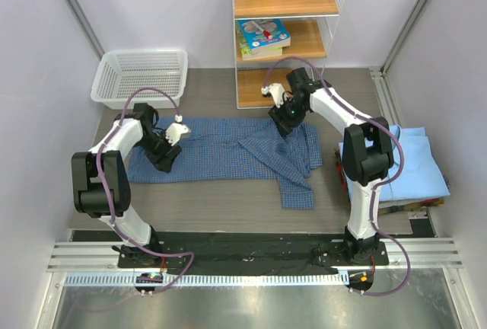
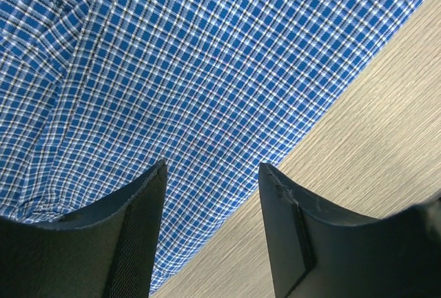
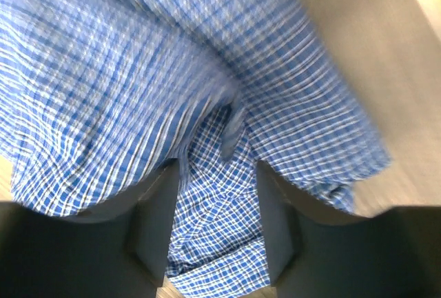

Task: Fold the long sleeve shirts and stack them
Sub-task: Fold the shirt

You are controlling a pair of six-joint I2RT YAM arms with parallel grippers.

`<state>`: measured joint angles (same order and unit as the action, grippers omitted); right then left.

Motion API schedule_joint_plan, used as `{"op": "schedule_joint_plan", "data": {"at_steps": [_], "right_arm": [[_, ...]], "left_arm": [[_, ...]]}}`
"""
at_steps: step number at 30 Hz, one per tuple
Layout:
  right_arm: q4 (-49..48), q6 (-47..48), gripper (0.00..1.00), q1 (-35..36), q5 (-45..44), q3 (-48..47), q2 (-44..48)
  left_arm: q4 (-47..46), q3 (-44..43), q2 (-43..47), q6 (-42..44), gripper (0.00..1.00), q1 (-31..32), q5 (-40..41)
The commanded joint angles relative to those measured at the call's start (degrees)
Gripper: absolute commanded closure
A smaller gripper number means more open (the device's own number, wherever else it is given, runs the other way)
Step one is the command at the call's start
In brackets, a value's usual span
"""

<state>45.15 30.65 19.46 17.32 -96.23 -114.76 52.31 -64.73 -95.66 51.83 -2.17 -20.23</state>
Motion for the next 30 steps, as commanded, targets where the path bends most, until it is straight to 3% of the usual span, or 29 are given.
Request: {"op": "schedule_joint_plan", "data": {"at_steps": [1, 6, 9, 13, 16, 19, 26, 28, 29, 30], "right_arm": [[4.9, 0.5, 0.42, -0.6, -3.3, -0.6, 0.6], [11.2, 0.6, 0.36, -6.1, -2.8, 3.1, 9.4], [16.6, 0.2, 0.34, -10.4, 3.7, 7.9, 16.7], [21.3, -0.8, 0.34, -10.5, 10.6, 21.0, 25.0], [20.2, -2.4, 0.35, -9.3, 12.9, 28.1, 25.9], [17.8, -3.9, 0.36, -7.3, 9.3, 32.0, 24.5], [15.0, -7.1, 0.4, -2.2, 7.2, 33.6, 19.1], [13.3, -8.1, 0.49, 0.2, 7.0, 34.2, 17.8], [11.9, -8.6, 0.61, 0.7, 5.3, 34.3, 17.1], [11.6, -9.6, 0.96, 1.2, 4.0, 33.6, 16.9]], "left_arm": [[0.4, -1.9, 1.5, -0.4, 0.43, 0.1, -2.4], [2.3, -1.7, 6.4, -0.7, 0.4, 0.2, -6.2], [3.6, -2.6, 8.6, -2.0, 0.39, 0.2, -8.2], [3.5, -2.6, 12.2, -3.8, 0.36, 0.1, -12.8], [1.0, -1.0, 15.6, -5.2, 0.32, 0.2, -17.0], [-1.2, -0.2, 18.6, -7.8, 0.29, 0.2, -19.7], [-2.5, -0.6, 24.2, -10.3, 0.29, 0.1, -22.7], [-4.0, 0.8, 26.3, -10.3, 0.29, 0.1, -22.9], [-4.1, 1.1, 26.7, -10.3, 0.29, 0.2, -23.2], [-3.8, 1.1, 27.1, -10.4, 0.29, 0.1, -23.5]]}}
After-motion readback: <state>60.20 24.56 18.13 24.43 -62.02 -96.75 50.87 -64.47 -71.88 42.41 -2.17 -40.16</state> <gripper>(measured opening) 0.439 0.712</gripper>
